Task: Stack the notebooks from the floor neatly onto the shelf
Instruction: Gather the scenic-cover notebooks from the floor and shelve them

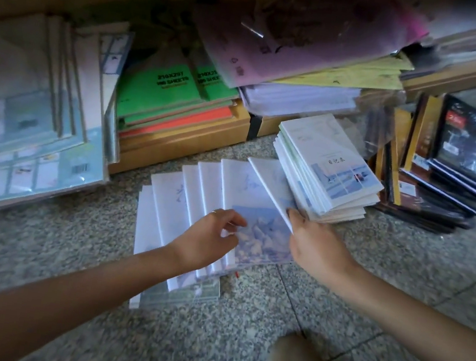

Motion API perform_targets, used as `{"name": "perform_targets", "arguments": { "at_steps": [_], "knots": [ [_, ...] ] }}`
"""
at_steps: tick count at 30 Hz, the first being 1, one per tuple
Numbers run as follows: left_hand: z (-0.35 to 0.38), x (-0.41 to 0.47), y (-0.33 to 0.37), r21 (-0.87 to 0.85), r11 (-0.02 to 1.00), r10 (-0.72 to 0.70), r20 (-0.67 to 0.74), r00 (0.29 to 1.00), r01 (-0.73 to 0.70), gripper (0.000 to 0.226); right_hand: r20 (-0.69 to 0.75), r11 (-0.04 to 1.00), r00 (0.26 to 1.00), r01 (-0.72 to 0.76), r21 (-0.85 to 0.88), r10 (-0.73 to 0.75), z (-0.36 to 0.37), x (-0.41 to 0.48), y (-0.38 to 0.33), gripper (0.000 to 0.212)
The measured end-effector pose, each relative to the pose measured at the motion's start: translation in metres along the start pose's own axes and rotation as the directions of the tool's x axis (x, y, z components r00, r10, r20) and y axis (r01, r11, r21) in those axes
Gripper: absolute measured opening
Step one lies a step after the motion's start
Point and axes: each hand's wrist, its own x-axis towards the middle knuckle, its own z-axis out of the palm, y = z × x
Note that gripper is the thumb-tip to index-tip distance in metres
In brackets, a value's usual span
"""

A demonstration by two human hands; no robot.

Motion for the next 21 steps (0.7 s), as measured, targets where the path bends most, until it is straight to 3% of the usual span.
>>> {"name": "perform_targets", "arguments": {
  "at_steps": [4,7,10,12,14,17,19,21],
  "knots": [
    [-0.016,-0.008,0.018,-0.268,0.962,-0.063,-0.029,0.998,0.053,0.024,-0.148,0.993,0.989,0.000,0.118,0.018,-0.046,0.001,0.000,0.026],
    [-0.034,-0.016,0.032,-0.538,0.837,-0.108,0.009,0.994,0.096,0.035,-0.354,0.983,0.935,0.084,0.161,-0.022,-0.081,-0.003,-0.010,0.013],
    [-0.048,-0.022,0.044,-0.655,0.751,-0.097,0.007,0.995,0.078,0.061,-0.546,0.964,0.826,0.240,0.115,-0.140,-0.096,-0.006,-0.032,0.025],
    [-0.056,-0.025,0.054,-0.702,0.710,-0.055,0.019,0.998,0.053,0.074,-0.596,0.931,0.772,0.349,0.107,-0.221,-0.098,-0.007,-0.052,0.037],
    [-0.062,-0.030,0.064,-0.782,0.623,-0.021,-0.011,1.000,0.005,0.067,-0.639,0.903,0.717,0.423,0.081,-0.278,-0.095,-0.007,-0.071,0.045],
    [-0.064,-0.040,0.066,-0.868,0.491,-0.100,-0.147,0.984,-0.079,0.024,-0.668,0.872,0.654,0.489,0.017,-0.354,-0.083,-0.008,-0.084,0.051],
    [-0.067,-0.045,0.054,-0.841,0.527,-0.193,-0.260,0.946,-0.123,0.017,-0.619,0.777,0.662,0.616,0.128,-0.423,-0.072,-0.007,-0.079,0.059],
    [-0.073,-0.050,0.044,-0.791,0.596,-0.233,-0.335,0.913,-0.138,0.022,-0.488,0.673,0.742,0.649,0.355,-0.459,-0.055,-0.009,-0.071,0.085]
  ]
}}
